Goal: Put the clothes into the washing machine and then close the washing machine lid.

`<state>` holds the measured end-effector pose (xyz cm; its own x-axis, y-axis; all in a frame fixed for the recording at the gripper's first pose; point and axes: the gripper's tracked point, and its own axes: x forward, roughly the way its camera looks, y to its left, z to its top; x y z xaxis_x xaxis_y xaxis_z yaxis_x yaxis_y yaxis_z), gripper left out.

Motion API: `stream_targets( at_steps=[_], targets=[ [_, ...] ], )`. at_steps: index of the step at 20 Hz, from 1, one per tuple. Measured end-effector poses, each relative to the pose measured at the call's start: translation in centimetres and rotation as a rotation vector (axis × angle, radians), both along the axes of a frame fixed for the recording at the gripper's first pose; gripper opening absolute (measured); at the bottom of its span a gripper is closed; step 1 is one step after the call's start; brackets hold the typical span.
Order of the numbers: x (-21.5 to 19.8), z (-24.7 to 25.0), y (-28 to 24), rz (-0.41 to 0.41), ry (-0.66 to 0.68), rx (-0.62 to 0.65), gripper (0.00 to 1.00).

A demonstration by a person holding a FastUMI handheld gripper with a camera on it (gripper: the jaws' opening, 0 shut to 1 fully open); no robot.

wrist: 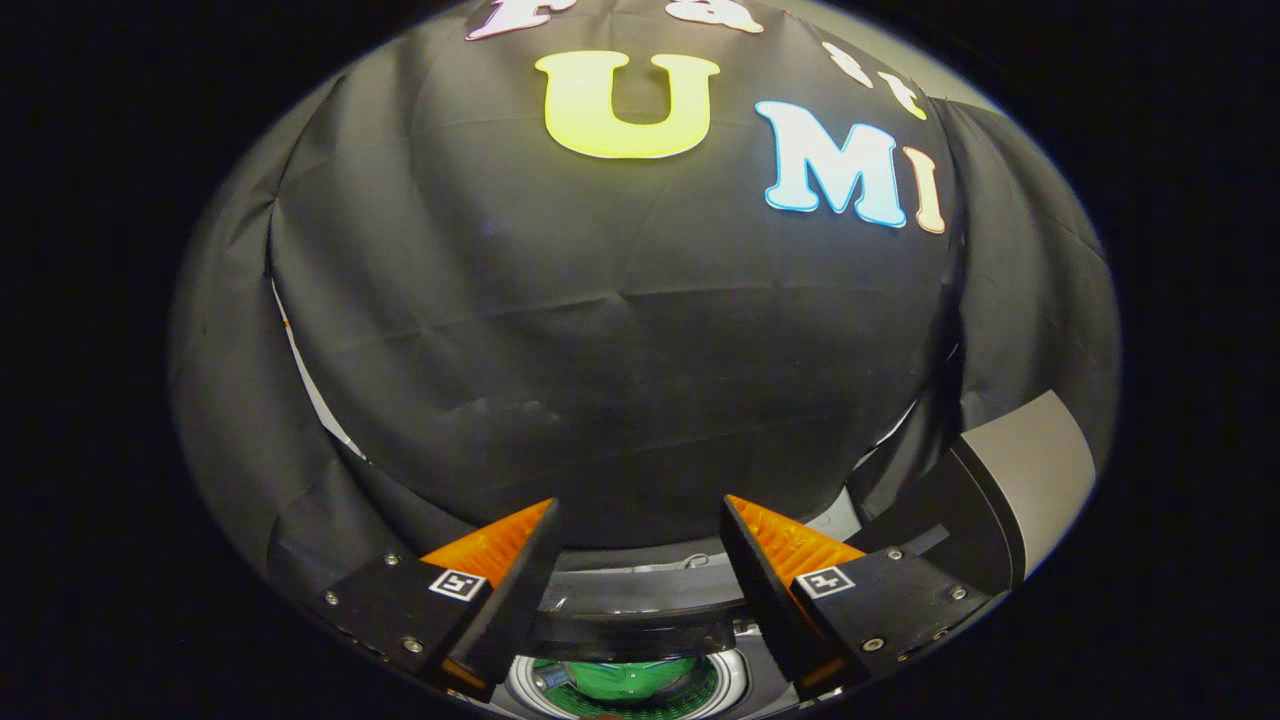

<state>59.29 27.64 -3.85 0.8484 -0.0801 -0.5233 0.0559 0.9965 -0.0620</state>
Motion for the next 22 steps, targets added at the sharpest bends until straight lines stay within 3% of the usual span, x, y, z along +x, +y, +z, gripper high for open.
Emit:
stream_targets(
  at_steps=[22],
  targets=[
    [-7.4, -0.5, 0.2, 0.030, -0.074, 0.004, 0.97]
  ],
)
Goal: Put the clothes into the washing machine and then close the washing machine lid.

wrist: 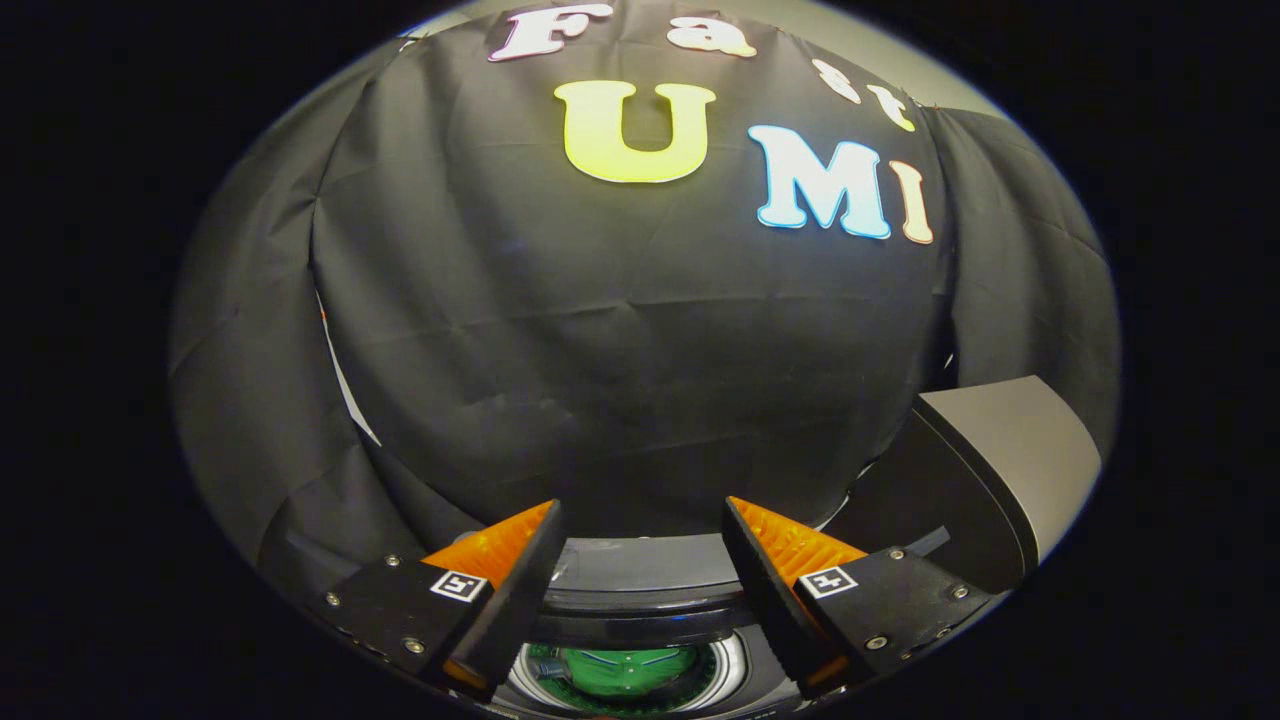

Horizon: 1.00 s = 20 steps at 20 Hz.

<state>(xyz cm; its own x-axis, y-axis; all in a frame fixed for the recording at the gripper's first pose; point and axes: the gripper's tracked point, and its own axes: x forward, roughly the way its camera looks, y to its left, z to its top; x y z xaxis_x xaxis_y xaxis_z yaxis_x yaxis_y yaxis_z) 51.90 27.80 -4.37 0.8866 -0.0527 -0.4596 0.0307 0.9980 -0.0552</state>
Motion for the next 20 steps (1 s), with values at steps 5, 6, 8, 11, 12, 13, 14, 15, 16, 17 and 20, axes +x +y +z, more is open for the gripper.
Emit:
stream_targets(
  at_steps=[5, 6, 8, 11, 12, 13, 14, 15, 16, 17, 20],
  targets=[
    [-2.4, -0.8, -0.1, 0.006, -0.003, 0.005, 0.98],
    [-3.1, -0.9, 0.0, 0.012, -0.013, 0.019, 0.97],
    [-4.6, -1.1, -0.1, 0.012, -0.038, 0.072, 0.97],
    [-6.9, -2.0, -0.9, -0.041, -0.068, 0.158, 0.97],
    [-7.6, -2.8, -1.1, -0.055, -0.063, 0.172, 0.96],
    [-8.1, -3.5, -1.3, -0.064, -0.051, 0.164, 0.96],
    [-8.8, -4.3, -1.3, -0.060, -0.030, 0.140, 0.96],
    [-9.3, -5.0, -1.2, -0.049, -0.014, 0.120, 0.96],
    [-9.8, -5.4, -1.0, -0.040, -0.009, 0.111, 0.96],
    [-10.0, -5.7, -0.6, -0.033, -0.008, 0.112, 0.96],
    [-10.3, -5.2, 0.2, -0.009, -0.019, 0.083, 0.96]
  ],
)
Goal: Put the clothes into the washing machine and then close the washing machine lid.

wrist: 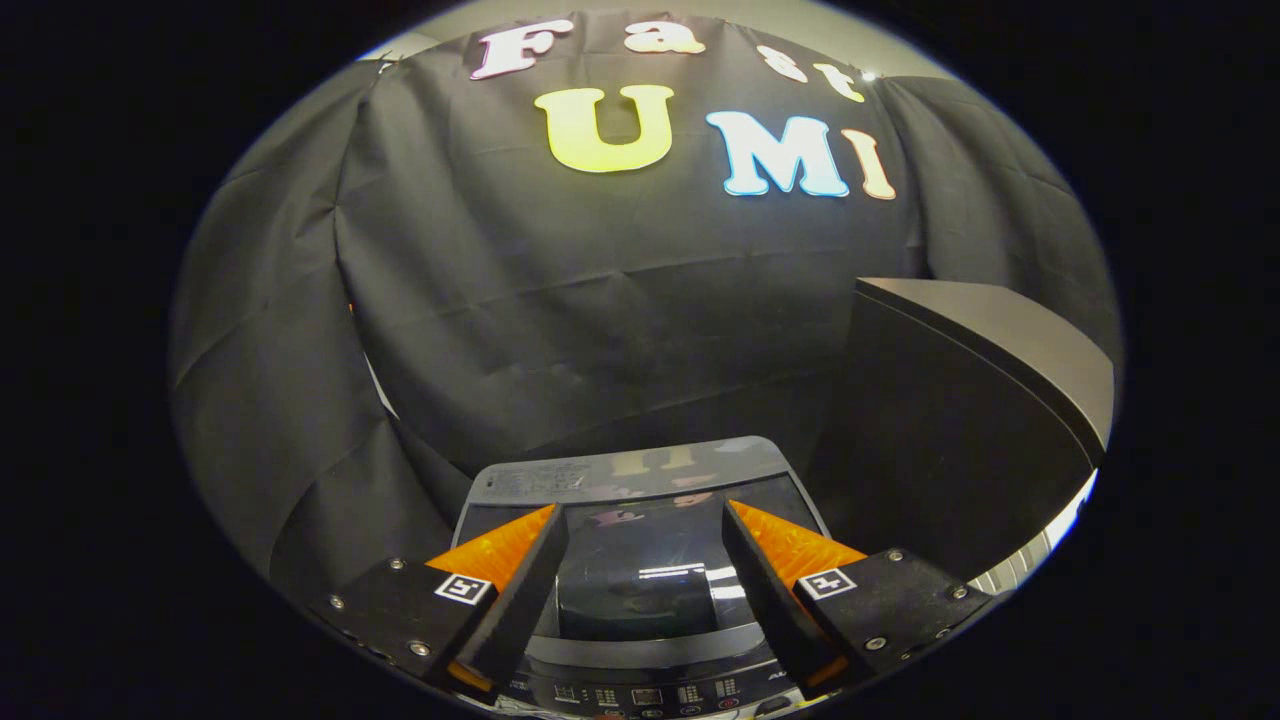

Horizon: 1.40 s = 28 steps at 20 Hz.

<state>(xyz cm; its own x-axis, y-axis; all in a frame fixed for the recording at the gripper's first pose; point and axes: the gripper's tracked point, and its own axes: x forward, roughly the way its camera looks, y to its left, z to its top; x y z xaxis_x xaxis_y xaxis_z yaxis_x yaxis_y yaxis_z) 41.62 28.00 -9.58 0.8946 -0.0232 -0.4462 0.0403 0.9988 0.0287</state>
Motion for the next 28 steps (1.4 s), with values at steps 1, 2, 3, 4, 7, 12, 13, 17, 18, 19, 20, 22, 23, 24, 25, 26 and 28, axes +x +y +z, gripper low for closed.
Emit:
stream_targets(
  at_steps=[1, 2, 3, 4, 7, 12, 13, 17, 18, 19, 20, 22, 23, 24, 25, 26, 28],
  targets=[
    [0.0, 0.3, 0.2, 0.008, -0.007, -0.014, 0.96],
    [0.0, 0.6, 0.3, 0.016, -0.018, -0.021, 0.96],
    [0.0, 0.8, 0.5, 0.022, -0.027, -0.023, 0.96],
    [-0.2, 1.0, 0.4, 0.025, -0.035, -0.025, 0.96],
    [-1.2, 1.8, 0.2, 0.034, -0.056, -0.035, 0.95],
    [-5.4, 4.4, -1.9, 0.051, -0.128, -0.020, 0.96],
    [-6.7, 5.1, -2.8, 0.055, -0.138, -0.029, 0.96],
    [-12.6, 9.1, -7.9, 0.058, -0.223, -0.045, 0.96],
    [-14.3, 10.2, -9.4, 0.059, -0.249, -0.049, 0.96],
    [-15.9, 11.1, -11.1, 0.058, -0.270, -0.060, 0.96],
    [-18.1, 11.9, -12.9, 0.060, -0.286, -0.073, 0.96],
    [-21.7, 12.9, -16.2, 0.075, -0.316, -0.086, 0.96],
    [-23.5, 13.4, -17.8, 0.080, -0.335, -0.088, 0.96],
    [-25.3, 13.7, -19.3, 0.085, -0.348, -0.088, 0.96],
    [-27.1, 13.6, -20.6, 0.090, -0.356, -0.085, 0.96],
    [-28.8, 13.5, -21.7, 0.097, -0.361, -0.083, 0.96],
    [-32.1, 13.5, -23.1, 0.123, -0.367, -0.081, 0.96]
  ],
)
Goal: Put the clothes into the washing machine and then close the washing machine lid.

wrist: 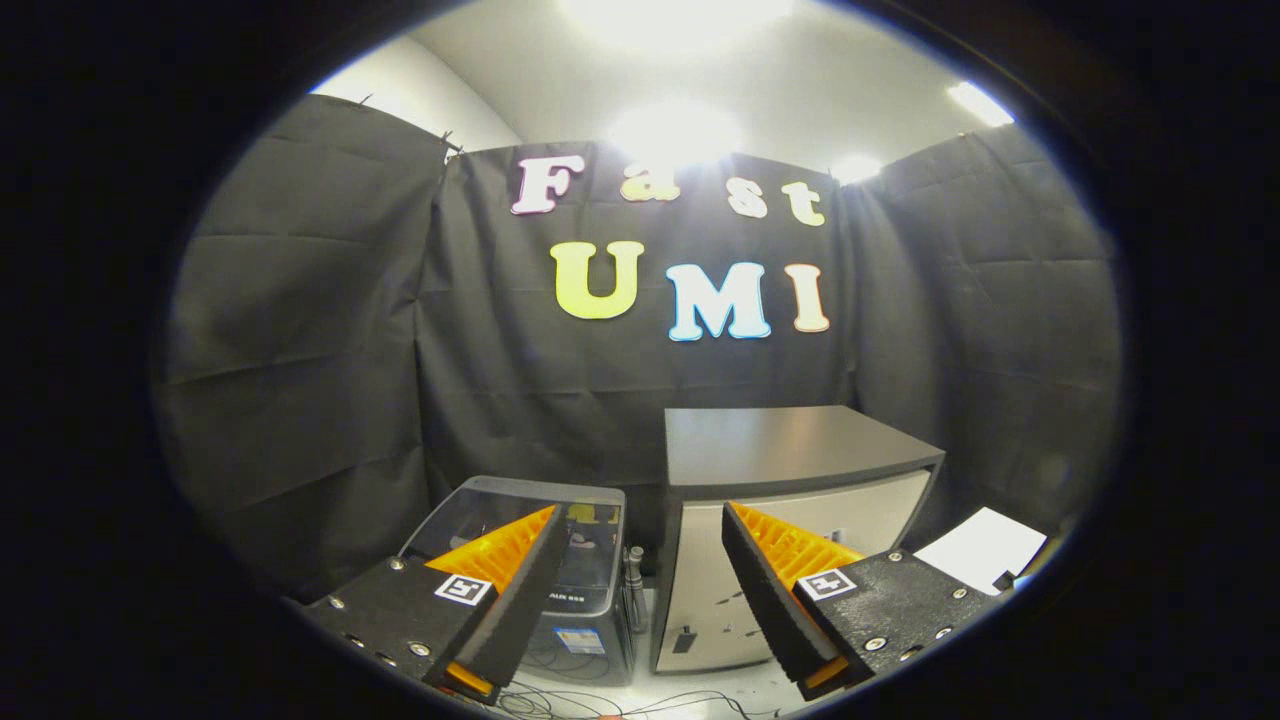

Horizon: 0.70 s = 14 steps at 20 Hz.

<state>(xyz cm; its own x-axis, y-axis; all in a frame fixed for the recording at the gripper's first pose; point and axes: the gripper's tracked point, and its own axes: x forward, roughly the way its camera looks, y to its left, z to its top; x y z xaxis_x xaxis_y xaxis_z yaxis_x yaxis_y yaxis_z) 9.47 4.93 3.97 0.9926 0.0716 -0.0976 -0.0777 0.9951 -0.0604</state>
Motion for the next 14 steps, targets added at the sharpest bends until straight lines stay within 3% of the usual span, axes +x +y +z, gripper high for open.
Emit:
stream_targets(
  at_steps=[5, 14],
  targets=[
    [-7.1, 1.7, -1.4, 0.042, -0.036, 0.011, 0.95],
    [-13.3, 3.4, 0.2, 0.068, -0.088, -0.010, 0.96]
  ],
)
